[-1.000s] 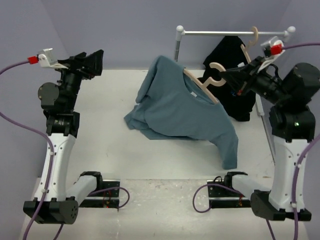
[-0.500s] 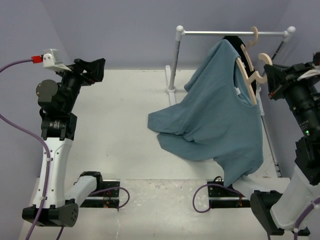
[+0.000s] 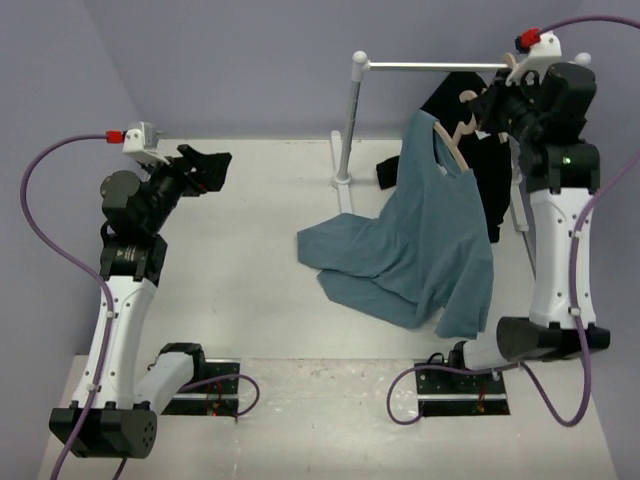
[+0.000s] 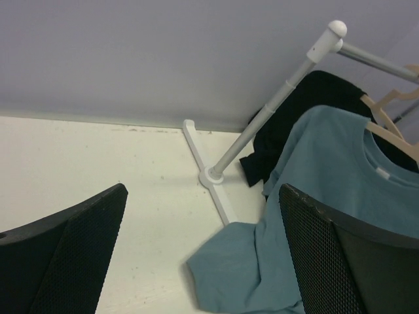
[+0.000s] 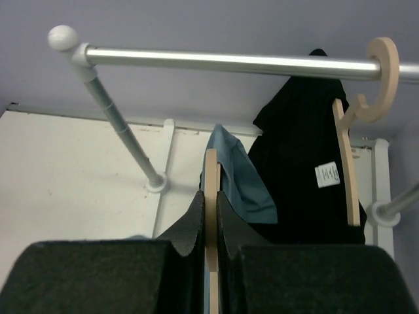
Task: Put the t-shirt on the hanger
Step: Place the hanger at the clothesline.
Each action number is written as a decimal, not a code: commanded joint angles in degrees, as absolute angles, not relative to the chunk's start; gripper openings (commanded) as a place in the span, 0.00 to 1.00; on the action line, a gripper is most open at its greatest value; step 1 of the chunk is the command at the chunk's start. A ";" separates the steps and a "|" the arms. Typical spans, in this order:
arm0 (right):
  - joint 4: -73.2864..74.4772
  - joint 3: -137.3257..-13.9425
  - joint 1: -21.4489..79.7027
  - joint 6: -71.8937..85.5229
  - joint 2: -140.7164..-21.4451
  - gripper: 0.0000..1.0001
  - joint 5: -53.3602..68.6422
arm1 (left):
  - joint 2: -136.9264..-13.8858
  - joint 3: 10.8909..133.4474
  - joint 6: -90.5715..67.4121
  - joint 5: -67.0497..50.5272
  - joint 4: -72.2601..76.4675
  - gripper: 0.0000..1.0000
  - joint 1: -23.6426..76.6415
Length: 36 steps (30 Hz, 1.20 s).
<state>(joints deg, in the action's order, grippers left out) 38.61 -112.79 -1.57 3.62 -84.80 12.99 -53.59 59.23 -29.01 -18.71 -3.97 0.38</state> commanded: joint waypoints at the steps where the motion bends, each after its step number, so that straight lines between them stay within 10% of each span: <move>1: 19.69 -116.44 -1.70 4.87 -88.06 0.00 10.91 | -51.20 58.61 -23.81 -20.74 -6.94 1.00 0.00; 36: 6.32 -116.18 3.27 4.46 -102.76 0.00 2.73 | -55.55 50.18 -24.70 -27.68 1.32 1.00 0.00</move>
<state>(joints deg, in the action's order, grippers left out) 12.72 -118.49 3.01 3.90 -104.90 5.25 -55.61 50.33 -25.43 -25.65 -0.93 0.38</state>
